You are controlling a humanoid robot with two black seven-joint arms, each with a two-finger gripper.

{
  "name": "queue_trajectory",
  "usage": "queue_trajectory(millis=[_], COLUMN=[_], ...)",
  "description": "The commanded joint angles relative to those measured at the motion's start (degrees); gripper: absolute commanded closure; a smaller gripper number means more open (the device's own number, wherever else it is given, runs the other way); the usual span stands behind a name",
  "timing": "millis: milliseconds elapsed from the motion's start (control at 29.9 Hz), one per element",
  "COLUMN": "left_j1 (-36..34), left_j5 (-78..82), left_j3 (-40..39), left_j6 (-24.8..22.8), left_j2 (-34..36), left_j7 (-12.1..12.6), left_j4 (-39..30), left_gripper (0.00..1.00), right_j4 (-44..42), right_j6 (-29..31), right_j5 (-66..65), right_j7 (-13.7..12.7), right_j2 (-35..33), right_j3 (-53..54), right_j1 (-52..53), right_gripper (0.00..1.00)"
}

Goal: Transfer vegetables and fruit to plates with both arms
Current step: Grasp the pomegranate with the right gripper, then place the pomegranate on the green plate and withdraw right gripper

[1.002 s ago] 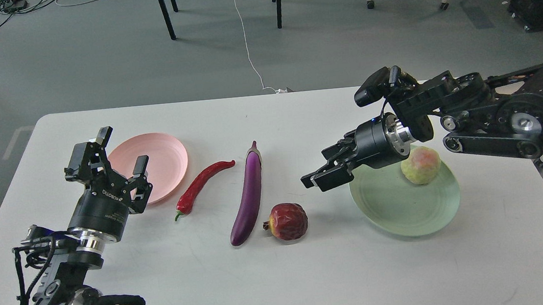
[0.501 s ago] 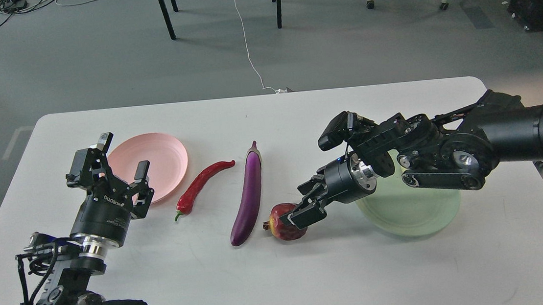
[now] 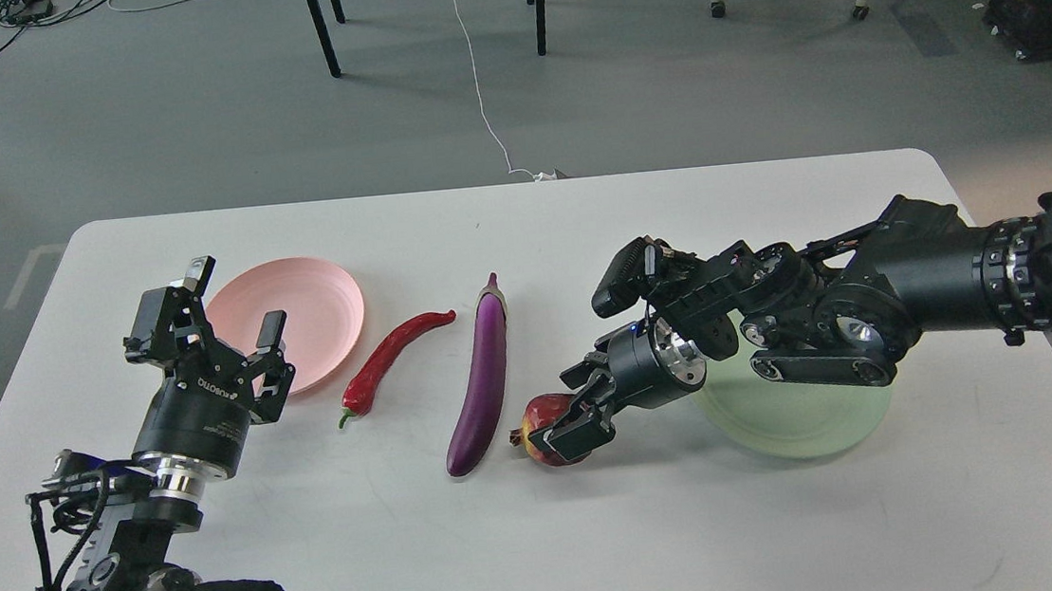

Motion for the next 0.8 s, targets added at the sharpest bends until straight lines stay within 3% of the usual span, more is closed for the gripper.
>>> queue_trajectory(millis=[0, 167, 434, 768], left_j1=[0.00, 0.00, 0.00, -0.09], left_j5=[-0.01, -0.01, -0.01, -0.01], left_j3=[0.01, 0.01, 0.01, 0.27], left_j6=[0.00, 0.00, -0.09, -0.18], left_j2=[-0.04, -0.04, 0.05, 0.14], left_j7=[0.00, 0.00, 0.00, 0.09], left_j4=[0.01, 0.01, 0.01, 0.01], left_gripper=[0.02, 0.02, 0.02, 0.02], right_j4=[-0.24, -0.15, 3.18, 15.67], right_j6=[-0.02, -0.02, 0.07, 0.77], right_j5=[-0.07, 0.01, -0.34, -5.16], right_j7=[-0.01, -0.01, -0.01, -0.01], right_j2=[0.09, 0.09, -5.61, -25.91], right_j3=[-0.21, -1.09, -1.09, -1.00], right_j1=[0.00, 0.00, 4.91, 12.84], right_gripper=[0.35, 0.53, 0.53, 0.53])
